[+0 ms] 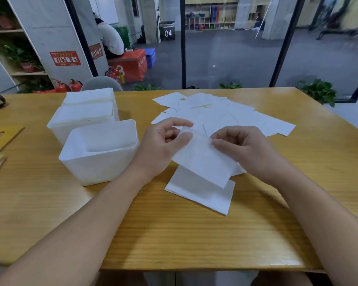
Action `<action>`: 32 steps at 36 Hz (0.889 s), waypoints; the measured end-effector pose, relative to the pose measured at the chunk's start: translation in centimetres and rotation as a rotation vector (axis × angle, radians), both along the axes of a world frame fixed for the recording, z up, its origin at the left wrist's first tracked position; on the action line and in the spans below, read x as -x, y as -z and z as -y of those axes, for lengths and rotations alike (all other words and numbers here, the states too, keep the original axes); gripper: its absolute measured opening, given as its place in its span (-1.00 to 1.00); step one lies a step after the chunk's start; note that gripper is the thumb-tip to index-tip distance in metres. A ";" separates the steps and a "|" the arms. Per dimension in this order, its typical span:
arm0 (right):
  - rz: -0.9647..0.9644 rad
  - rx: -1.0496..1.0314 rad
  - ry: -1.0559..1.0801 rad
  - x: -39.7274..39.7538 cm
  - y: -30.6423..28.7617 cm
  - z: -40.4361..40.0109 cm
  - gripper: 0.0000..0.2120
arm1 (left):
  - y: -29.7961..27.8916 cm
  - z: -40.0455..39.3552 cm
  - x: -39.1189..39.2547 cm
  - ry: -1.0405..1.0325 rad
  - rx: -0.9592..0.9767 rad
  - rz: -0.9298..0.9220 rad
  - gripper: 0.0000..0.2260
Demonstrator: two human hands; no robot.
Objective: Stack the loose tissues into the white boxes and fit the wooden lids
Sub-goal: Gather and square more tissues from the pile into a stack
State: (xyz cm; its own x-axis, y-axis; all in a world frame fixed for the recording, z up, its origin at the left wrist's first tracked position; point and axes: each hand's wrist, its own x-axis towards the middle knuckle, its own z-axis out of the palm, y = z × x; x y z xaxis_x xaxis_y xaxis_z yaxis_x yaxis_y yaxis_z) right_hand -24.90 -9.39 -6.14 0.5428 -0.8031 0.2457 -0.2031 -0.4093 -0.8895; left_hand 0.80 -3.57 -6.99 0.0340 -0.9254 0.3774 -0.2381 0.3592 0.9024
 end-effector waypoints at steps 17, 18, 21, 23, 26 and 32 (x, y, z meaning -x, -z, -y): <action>-0.442 -0.157 -0.115 1.0 0.2 -0.3 -0.85 | 1.9 0.0 -1.2 0.071 -0.254 0.587 -0.78; -0.446 -0.154 -0.115 1.0 0.3 -0.3 -0.84 | 1.9 0.0 -1.2 0.064 -0.247 0.603 -0.79; -0.495 -0.119 -0.102 0.8 0.2 -0.3 -0.81 | 2.0 -0.1 -1.2 0.040 -0.219 0.666 -0.84; -0.528 -0.034 -0.090 0.9 0.1 -0.2 -0.80 | 2.0 -0.2 -1.1 0.020 -0.184 0.690 -0.88; -0.452 0.085 -0.026 1.8 -0.4 0.5 -0.86 | 1.7 -0.4 -0.8 0.046 -0.125 0.727 -0.89; -0.537 0.162 -0.072 2.6 0.0 1.0 -0.89 | 1.6 -0.7 -0.1 0.201 -0.095 0.803 -0.85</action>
State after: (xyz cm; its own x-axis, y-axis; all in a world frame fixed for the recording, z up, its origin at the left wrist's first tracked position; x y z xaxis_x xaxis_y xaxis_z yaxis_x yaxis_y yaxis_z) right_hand -27.48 -10.40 -6.18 0.6778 -0.7344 0.0367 -0.5761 -0.5614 -0.5941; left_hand 0.86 -2.83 -8.58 -0.3811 -0.9144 0.1364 -0.7618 0.3941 0.5141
